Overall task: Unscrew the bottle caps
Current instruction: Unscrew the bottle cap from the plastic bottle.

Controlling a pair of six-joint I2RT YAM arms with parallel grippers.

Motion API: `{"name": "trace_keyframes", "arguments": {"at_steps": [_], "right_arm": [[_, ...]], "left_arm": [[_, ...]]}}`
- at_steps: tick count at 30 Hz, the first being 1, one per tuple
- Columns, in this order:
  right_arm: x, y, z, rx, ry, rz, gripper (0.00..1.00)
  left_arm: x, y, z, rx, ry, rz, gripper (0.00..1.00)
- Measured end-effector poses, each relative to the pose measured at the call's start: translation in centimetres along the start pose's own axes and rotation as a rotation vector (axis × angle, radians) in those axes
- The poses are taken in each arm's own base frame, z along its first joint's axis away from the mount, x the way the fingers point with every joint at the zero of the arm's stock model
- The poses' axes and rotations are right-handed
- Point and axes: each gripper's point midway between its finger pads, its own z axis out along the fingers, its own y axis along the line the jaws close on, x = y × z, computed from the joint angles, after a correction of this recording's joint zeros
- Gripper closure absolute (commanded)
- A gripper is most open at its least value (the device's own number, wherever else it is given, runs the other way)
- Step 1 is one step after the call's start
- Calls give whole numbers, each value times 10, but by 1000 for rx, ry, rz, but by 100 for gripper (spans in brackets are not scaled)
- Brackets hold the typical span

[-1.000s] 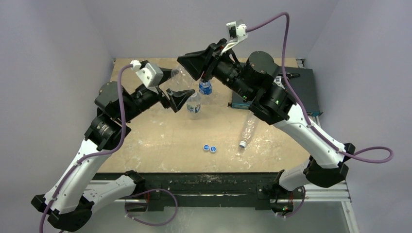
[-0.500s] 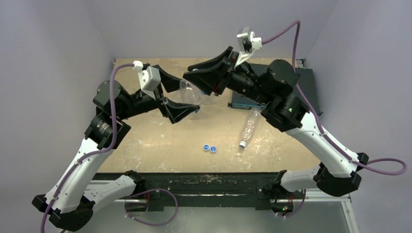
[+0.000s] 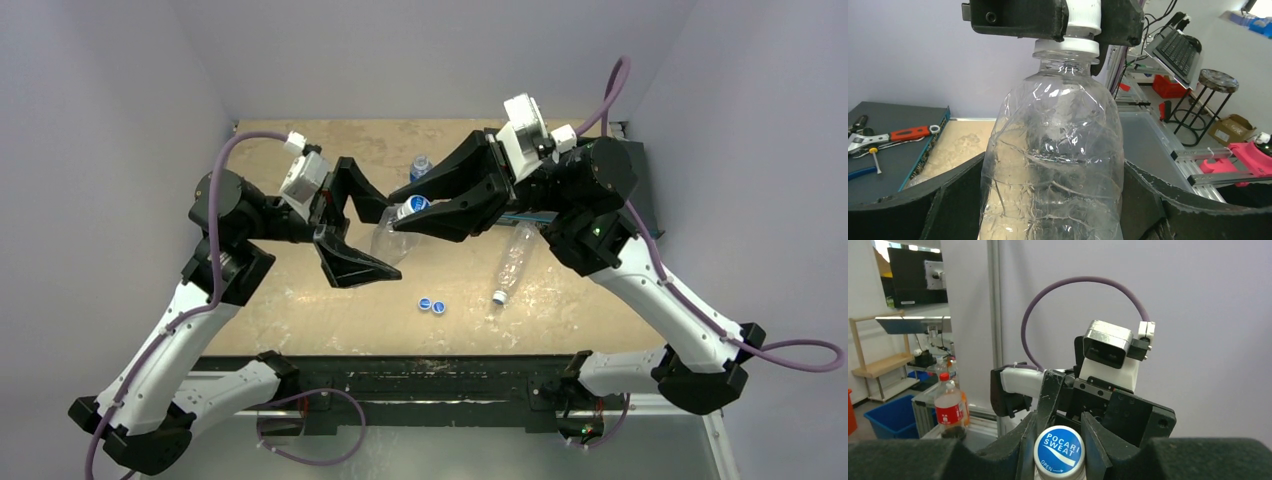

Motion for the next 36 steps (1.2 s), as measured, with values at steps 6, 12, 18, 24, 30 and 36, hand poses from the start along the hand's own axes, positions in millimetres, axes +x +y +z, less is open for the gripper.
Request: {"name": "trace_keyframes", "arguments": {"at_steps": [6,12,18,24,30,36], "right_arm": [[8,-16,-5,71,23,5,1],[9,-47,-15,276,10,37,1],[-13,-48,-25,353,-48,20,1],[-30,-73,-26,489,-90,65,17],[-21,-126,-29,719,-86,158,18],[19,-154,-41,856,-26,244,23]], "left_arm": [[2,-1,1,20,6,17,100],[9,21,-1,-90,19,79,100],[16,54,-8,-254,40,136,100],[12,104,-30,-551,44,199,100],[10,128,-48,-713,47,217,100],[8,134,-53,-758,47,232,100]]}}
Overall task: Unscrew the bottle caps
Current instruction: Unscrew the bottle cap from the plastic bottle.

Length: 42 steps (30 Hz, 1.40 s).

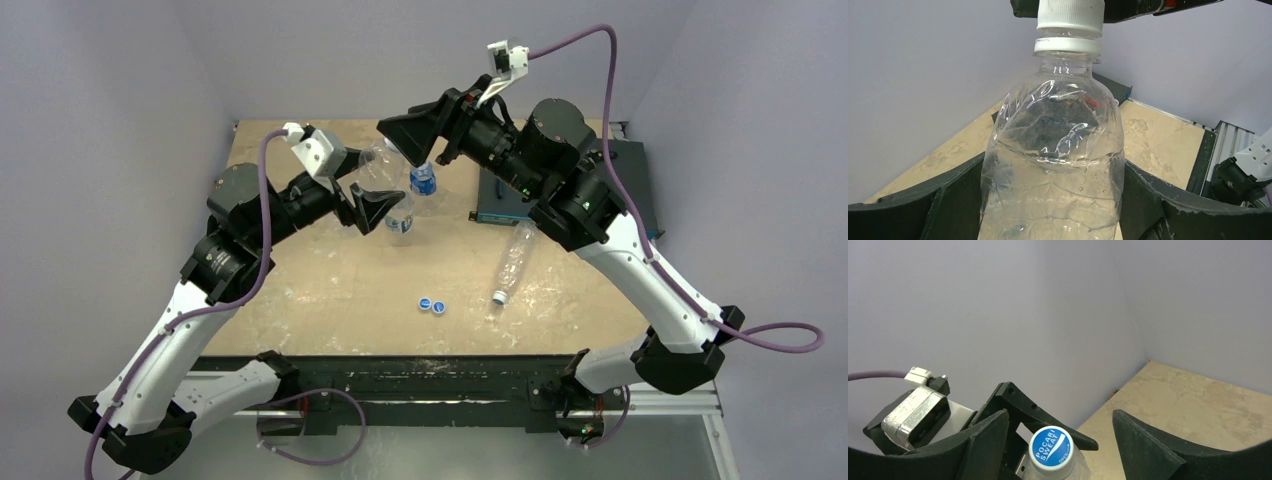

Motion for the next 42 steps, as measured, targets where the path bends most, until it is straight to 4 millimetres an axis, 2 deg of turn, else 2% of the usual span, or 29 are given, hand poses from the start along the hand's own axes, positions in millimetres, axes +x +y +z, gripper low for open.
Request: {"name": "trace_keyframes", "arguments": {"at_steps": [4,11,13,18,27,30,33,38,42], "right_arm": [[-2,-3,-1,20,-8,15,32],[-3,-1,-1,19,-12,43,29],[-1,-2,0,21,-10,49,32],[6,-5,2,29,5,64,54],[8,-5,3,29,8,74,79],[8,-5,4,28,7,71,95],[10,-5,3,12,4,53,100],[13,11,-15,-101,7,-20,100],[4,38,-34,-240,4,-87,100]], "left_arm": [[0,2,0,-13,-1,1,100],[0,5,0,-25,-1,1,100],[0,5,0,-27,-1,1,100],[0,6,0,-31,-1,1,100],[2,7,1,-35,5,-1,100],[2,7,1,-36,7,-1,100],[4,6,0,-33,14,-4,100],[5,-12,-1,69,19,-17,100],[-9,-40,-4,218,-30,-50,100]]}}
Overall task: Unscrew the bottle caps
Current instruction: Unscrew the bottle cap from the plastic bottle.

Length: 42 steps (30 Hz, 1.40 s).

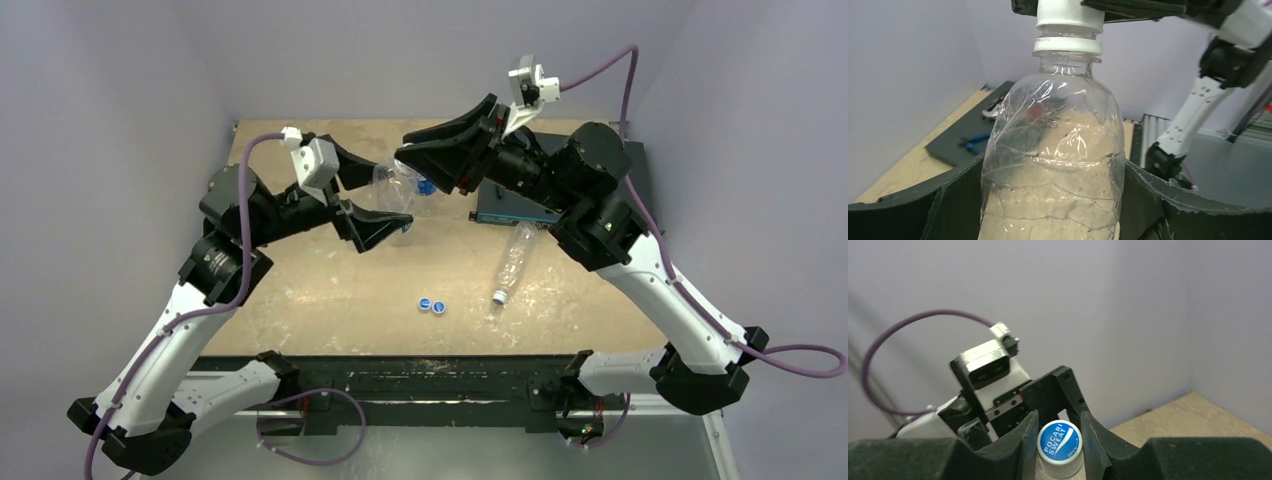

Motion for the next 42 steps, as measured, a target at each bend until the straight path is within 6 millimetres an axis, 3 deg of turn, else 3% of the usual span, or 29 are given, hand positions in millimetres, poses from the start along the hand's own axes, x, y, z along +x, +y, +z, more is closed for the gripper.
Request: {"name": "trace_keyframes", "arguments": {"at_steps": [8,14,17,20,22,25,36,42], "right_arm": [[-18,70,-17,-379,-30,-100,100],[-18,97,-29,-553,-23,-152,99],[-18,99,-27,-578,-3,-170,77],[-18,95,-25,-544,3,-173,32],[-19,86,-21,-476,1,-161,15],[-22,64,-15,-334,-21,-144,2],[-46,18,-18,2,-108,-89,1],[-36,-16,1,217,-98,-7,5]], "left_arm": [[-31,-60,-7,325,-81,-112,100],[-37,-84,-16,474,-75,-152,100],[-37,-87,-18,497,-71,-161,100],[-36,-85,-16,485,-73,-155,100],[-34,-80,-14,458,-75,-136,100],[-26,-66,-8,377,-61,-103,100],[0,7,3,-12,4,35,100],[1,31,1,-136,12,90,100]]}}
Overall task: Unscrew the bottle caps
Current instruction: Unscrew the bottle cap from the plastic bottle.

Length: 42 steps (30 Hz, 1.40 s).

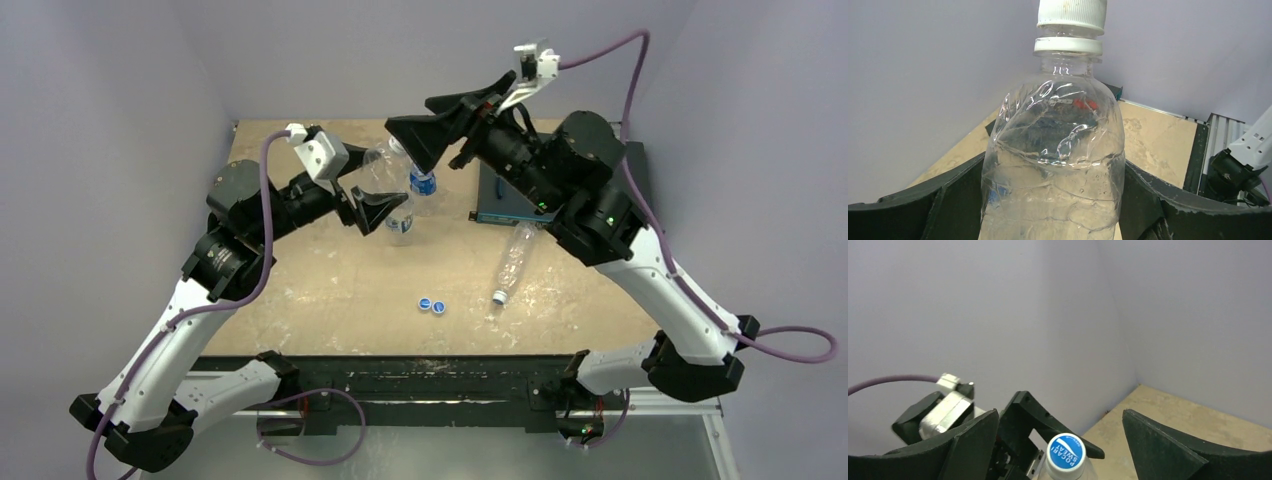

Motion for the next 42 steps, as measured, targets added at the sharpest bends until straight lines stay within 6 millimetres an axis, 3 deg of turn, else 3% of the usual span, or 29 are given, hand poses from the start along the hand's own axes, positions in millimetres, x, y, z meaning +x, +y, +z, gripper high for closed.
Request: {"name": "trace_keyframes", "arguments": {"at_steps": [4,9,26,30,35,42], "right_arm": [[28,-10,19,87,57,15,15],[52,-13,28,118,109,23,34],[45,-14,26,136,85,56,88],[45,-12,26,118,88,49,94],[42,2,20,-19,114,-8,98],[33,43,-19,-379,153,-92,100]], "left_arm": [[2,6,0,-32,7,17,100],[3,11,-1,-54,14,31,100],[2,15,-2,-78,13,54,100],[1,12,-3,-62,10,53,100],[-3,-4,-4,26,-7,22,100],[-15,-57,-15,307,-40,-74,100]]}}
